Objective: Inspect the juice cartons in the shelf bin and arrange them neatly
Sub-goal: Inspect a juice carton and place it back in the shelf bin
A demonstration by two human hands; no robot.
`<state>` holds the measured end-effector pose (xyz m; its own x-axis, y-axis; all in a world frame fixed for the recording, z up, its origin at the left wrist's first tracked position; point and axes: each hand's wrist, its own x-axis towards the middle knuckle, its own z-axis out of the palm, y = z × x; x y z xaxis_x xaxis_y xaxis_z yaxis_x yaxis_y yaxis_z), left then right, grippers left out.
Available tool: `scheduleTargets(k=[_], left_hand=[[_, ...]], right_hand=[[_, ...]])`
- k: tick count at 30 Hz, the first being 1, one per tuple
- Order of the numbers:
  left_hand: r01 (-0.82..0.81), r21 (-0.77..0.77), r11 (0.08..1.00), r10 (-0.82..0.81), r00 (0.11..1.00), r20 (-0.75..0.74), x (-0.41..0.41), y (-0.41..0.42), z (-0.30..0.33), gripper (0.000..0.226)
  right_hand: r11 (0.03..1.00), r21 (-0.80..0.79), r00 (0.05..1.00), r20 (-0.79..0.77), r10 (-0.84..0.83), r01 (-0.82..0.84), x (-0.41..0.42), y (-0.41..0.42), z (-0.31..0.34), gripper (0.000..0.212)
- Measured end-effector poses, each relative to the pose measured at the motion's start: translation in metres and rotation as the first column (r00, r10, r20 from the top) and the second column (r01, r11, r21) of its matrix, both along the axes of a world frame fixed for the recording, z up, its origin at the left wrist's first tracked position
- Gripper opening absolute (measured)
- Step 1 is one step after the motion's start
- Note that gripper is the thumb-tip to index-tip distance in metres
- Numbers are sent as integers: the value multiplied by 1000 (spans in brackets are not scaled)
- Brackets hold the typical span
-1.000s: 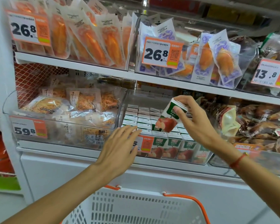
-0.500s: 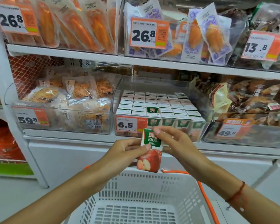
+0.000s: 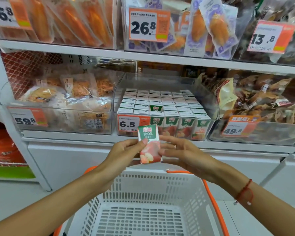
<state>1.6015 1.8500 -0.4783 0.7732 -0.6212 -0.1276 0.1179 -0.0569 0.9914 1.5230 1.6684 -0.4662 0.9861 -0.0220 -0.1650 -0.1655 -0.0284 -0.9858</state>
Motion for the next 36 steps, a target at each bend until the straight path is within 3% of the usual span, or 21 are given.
scheduleTargets(k=[4,8,13,18,21,25,30,33,36], left_hand=[[-11,-22,1000,11,1000,6,1,0,1,19],[-117,9,993,116,990,83,4,1,-6,14],[-158,63,986,157,987,18,2,-6,-11,14],[-11,90,996,6,998,56,5,-1,-6,29],[80,117,990,-92,991,99,5,-1,-4,21],[70,87,994,-77,993,87,4,-4,-5,25],[66,45,997,-69,995,73,6,-2,-5,37],[68,42,997,-71,993,91,6,-2,-4,29],[-64,32,997,60,991,116,7,-3,-7,19]], right_hand=[[997,-71,999,20,-28,30,0,-1,-3,57],[929,-325,981,127,-144,178,-2,8,-3,51],[866,-445,962,240,-131,229,-4,18,-12,54],[926,-291,965,178,-194,240,-1,9,-8,11],[943,-233,969,129,-211,236,-1,5,-5,24],[948,-256,982,45,-184,189,0,0,-8,34],[986,-142,994,-76,79,-89,-4,0,-5,35],[988,-155,1000,-24,19,-22,-4,5,-8,37],[958,-240,987,27,-157,159,0,10,-10,31]])
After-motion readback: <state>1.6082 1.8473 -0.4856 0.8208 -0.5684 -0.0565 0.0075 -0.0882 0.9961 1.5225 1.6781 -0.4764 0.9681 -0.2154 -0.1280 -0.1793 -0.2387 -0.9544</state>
